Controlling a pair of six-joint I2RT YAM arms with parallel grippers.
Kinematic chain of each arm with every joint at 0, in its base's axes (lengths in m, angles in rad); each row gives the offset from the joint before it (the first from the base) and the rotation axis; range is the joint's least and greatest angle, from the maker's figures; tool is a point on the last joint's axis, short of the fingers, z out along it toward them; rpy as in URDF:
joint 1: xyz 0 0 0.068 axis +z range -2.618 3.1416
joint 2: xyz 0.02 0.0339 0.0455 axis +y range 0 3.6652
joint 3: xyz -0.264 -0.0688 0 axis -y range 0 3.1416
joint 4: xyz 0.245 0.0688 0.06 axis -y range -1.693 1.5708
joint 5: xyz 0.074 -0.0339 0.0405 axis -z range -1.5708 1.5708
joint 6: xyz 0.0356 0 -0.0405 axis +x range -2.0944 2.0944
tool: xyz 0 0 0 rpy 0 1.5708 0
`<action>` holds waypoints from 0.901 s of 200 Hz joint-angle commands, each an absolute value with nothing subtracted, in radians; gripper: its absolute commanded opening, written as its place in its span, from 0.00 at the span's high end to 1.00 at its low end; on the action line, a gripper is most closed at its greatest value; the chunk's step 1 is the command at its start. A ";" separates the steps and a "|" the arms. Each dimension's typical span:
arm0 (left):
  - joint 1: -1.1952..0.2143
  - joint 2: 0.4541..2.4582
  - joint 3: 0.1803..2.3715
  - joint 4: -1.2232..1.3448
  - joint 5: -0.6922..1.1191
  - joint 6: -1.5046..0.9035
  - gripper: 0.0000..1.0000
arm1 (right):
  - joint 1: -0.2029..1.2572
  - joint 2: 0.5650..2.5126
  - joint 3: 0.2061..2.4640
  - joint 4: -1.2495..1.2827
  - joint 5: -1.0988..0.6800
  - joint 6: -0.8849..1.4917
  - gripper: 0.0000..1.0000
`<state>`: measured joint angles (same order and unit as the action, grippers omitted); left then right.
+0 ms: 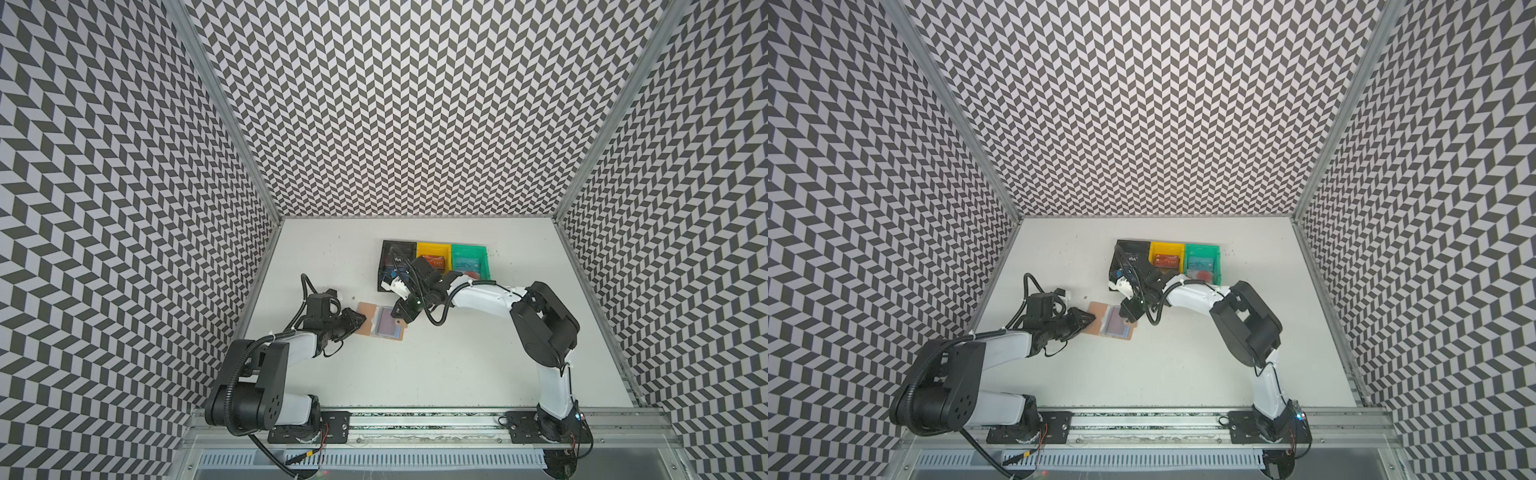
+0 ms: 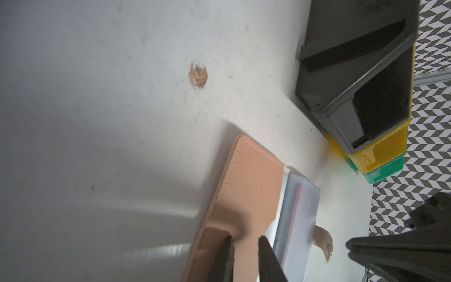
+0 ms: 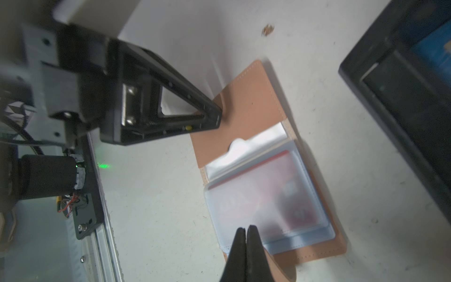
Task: Take the credit cards out of the card holder
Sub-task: Move the card holder to the center of the table.
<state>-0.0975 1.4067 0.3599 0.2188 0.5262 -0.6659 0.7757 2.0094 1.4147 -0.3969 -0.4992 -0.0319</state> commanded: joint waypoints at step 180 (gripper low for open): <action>-0.144 1.410 0.269 0.211 0.537 -0.714 0.80 | 0.709 2.062 1.355 -0.437 -0.497 -0.032 1.00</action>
<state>-0.1257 1.3853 0.3046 0.2924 0.5369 -0.6991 0.7292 2.0731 1.3712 -0.4042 -0.5388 -0.0181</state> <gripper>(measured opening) 0.210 0.047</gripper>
